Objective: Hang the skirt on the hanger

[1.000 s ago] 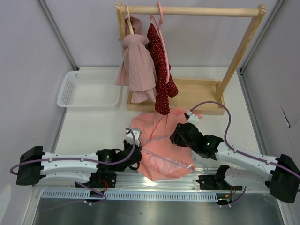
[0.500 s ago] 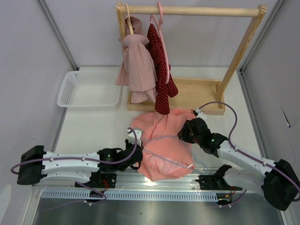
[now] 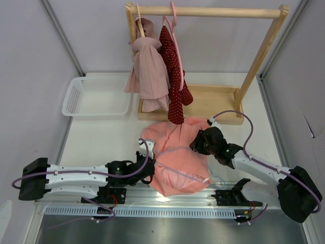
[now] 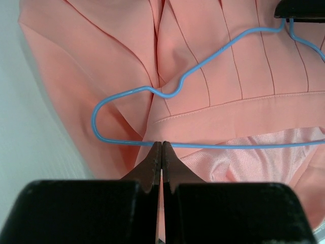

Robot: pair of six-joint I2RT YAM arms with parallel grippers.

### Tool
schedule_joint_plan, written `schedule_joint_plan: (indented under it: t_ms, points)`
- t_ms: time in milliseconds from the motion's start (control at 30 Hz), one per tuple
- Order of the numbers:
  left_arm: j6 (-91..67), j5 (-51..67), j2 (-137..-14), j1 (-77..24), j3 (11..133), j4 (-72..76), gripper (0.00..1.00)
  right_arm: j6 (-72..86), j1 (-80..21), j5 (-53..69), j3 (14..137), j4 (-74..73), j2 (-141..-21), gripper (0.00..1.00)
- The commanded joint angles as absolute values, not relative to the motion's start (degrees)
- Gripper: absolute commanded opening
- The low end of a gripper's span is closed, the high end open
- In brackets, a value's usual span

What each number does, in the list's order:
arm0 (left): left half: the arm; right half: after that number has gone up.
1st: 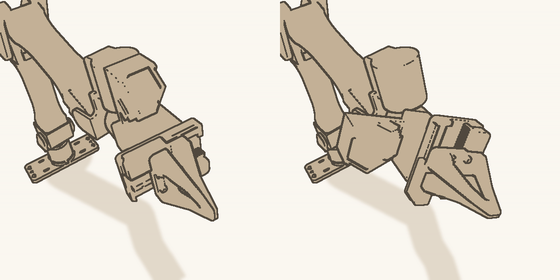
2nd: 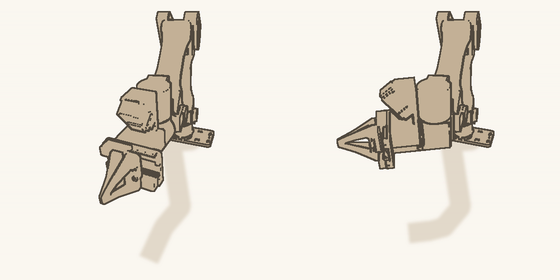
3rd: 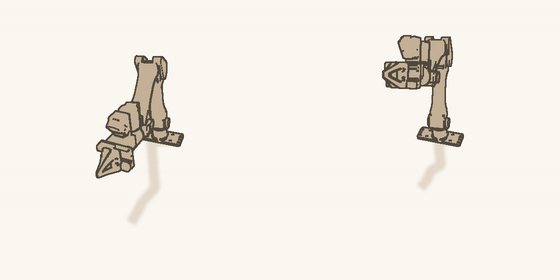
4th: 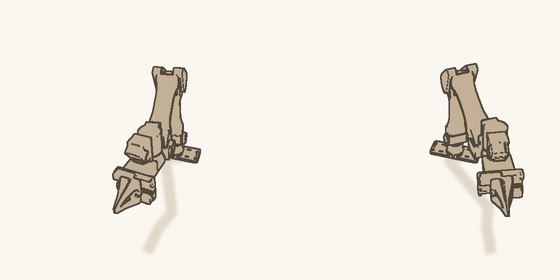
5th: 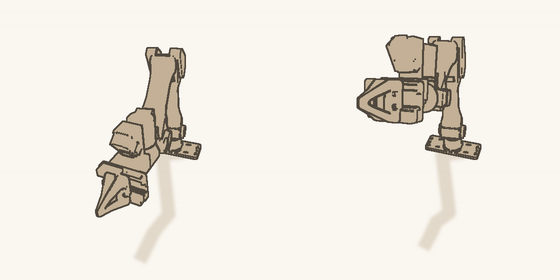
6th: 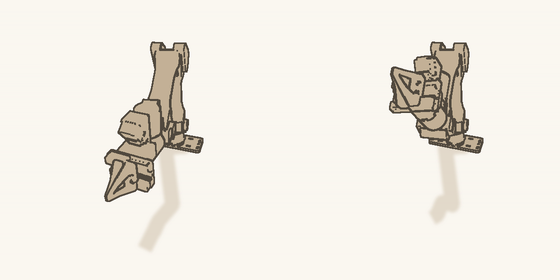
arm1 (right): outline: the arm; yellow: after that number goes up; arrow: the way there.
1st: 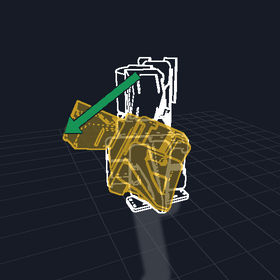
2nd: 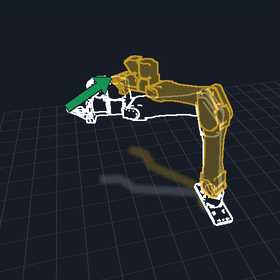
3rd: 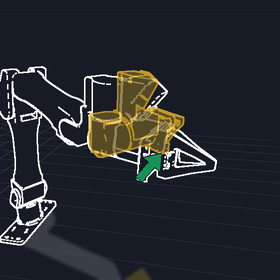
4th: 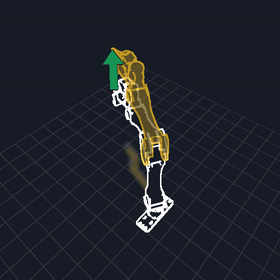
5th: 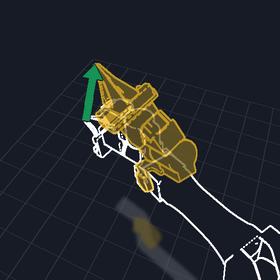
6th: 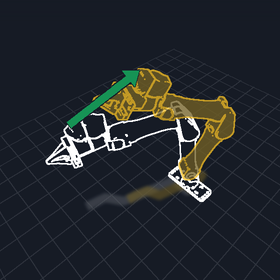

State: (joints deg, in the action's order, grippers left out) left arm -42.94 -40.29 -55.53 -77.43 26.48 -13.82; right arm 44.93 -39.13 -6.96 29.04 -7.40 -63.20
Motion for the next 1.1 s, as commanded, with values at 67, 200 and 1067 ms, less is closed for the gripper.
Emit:
schedule_joint_plan:
  t_ms: [67,200,1067]
  points:
    - [-42.54,-40.69,-55.99,-77.08,28.04,-11.69,0.0,44.03,-38.67,-5.54,28.83,-2.2,-65.83,0.43]
    - [-42.63,-40.52,-55.81,-76.99,27.69,-11.43,0.0,44.03,-38.67,-4.92,28.74,-0.88,-67.15,0.39]
    - [-49.04,-32.08,-55.37,-66.19,25.49,-13.7,0.0,45.7,-38.67,-11.6,29.53,-12.13,-54.14,0.0]
